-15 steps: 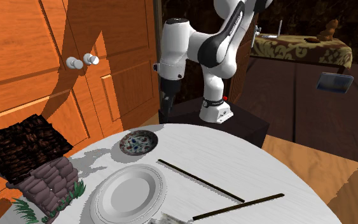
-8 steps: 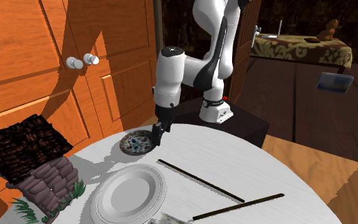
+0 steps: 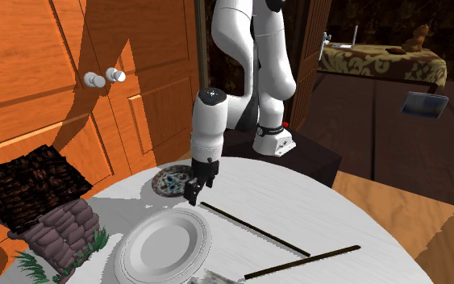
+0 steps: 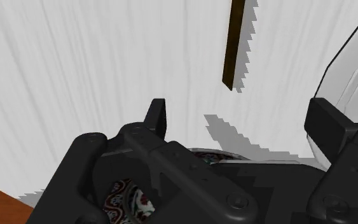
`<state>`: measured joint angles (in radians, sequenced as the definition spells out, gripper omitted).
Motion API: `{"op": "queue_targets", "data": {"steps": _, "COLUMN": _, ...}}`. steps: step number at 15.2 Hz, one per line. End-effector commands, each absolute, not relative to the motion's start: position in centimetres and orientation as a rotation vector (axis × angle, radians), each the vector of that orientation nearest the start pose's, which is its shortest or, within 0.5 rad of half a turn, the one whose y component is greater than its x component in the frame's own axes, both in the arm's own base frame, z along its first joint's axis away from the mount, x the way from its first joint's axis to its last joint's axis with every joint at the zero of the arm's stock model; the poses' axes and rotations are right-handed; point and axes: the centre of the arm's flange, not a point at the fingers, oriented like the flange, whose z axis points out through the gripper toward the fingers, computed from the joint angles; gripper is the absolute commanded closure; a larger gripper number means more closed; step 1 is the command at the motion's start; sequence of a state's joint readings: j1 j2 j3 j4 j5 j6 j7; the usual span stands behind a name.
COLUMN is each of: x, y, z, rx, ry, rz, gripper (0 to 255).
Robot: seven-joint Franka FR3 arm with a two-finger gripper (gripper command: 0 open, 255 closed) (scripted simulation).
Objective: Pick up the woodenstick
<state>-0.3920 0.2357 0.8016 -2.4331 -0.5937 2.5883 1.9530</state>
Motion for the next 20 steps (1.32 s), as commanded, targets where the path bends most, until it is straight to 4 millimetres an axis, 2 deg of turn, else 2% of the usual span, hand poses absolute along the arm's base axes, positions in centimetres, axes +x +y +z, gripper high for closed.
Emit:
{"op": "queue_targets", "data": {"steps": 1, "x": 43.9, "y": 21.2, "z": 22.8, "rx": -2.731, "ry": 1.588, "rz": -0.23, "gripper": 0}}
{"op": "queue_targets", "data": {"steps": 3, "x": 43.9, "y": 21.2, "z": 21.5, "rx": -2.731, "ry": 1.588, "rz": -0.23, "gripper": 0}}
{"op": "queue_targets", "data": {"steps": 5, "x": 43.9, "y": 21.2, "z": 21.5, "rx": -2.731, "ry": 1.587, "rz": -0.23, "gripper": 0}}
{"op": "queue_targets", "data": {"steps": 6, "x": 43.9, "y": 21.3, "z": 21.5, "rx": -2.731, "ry": 1.587, "rz": -0.23, "gripper": 255}}
{"op": "queue_targets", "data": {"steps": 15, "x": 43.9, "y": 21.2, "z": 21.5, "rx": -2.731, "ry": 1.588, "rz": -0.23, "gripper": 255}}
{"op": "queue_targets", "data": {"steps": 20, "x": 43.9, "y": 21.2, "z": 24.1, "rx": -2.731, "ry": 1.588, "rz": -0.23, "gripper": 255}}
